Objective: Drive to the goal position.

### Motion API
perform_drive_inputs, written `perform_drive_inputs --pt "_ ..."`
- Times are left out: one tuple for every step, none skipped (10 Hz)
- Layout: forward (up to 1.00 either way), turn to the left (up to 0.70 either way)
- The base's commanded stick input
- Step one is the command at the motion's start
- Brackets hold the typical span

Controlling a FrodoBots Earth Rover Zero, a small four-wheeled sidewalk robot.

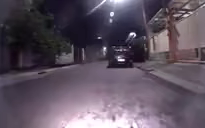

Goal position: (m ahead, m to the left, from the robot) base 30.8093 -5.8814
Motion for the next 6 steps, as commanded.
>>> perform_drive_inputs --pt "0.70 0.00" --pt "0.70 0.00" --pt "0.70 0.00" --pt "0.70 0.00" --pt "0.70 0.00" --pt "0.70 0.00"
